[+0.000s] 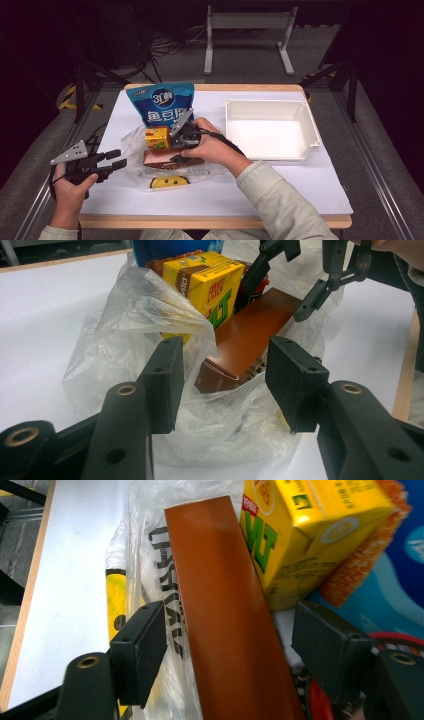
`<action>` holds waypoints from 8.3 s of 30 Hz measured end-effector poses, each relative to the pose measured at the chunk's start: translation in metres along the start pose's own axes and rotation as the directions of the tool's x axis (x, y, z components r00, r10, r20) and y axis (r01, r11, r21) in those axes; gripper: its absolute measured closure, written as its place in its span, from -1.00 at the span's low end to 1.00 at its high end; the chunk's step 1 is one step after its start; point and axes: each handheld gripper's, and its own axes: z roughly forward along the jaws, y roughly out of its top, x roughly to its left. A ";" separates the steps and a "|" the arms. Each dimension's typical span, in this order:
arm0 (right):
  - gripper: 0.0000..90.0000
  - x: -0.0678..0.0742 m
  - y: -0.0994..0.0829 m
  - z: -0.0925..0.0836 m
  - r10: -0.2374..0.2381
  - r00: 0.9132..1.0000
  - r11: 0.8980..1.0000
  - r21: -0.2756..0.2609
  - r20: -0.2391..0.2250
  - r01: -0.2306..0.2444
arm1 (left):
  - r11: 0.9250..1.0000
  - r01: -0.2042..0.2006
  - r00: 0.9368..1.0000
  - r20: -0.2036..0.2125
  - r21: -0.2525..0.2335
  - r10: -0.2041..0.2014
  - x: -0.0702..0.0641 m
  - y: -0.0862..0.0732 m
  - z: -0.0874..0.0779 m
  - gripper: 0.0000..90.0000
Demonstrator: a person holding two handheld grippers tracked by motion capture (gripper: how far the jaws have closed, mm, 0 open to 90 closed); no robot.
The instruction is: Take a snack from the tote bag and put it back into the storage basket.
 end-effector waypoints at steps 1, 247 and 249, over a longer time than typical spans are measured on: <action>-0.32 0.000 0.000 0.002 -0.007 1.000 1.000 0.003 -0.003 0.007 | 1.000 0.000 1.000 0.000 0.000 0.000 0.000 0.000 0.000 0.12; -0.05 -0.126 -0.171 -0.174 0.158 0.931 0.968 0.132 0.329 -0.211 | 0.999 -0.008 1.000 -0.026 0.033 0.009 -0.006 -0.005 -0.008 -0.44; -0.05 -0.127 -0.172 -0.173 0.156 0.931 0.968 0.139 0.331 -0.211 | 0.999 -0.014 1.000 -0.027 0.034 0.015 -0.006 -0.005 -0.008 -0.45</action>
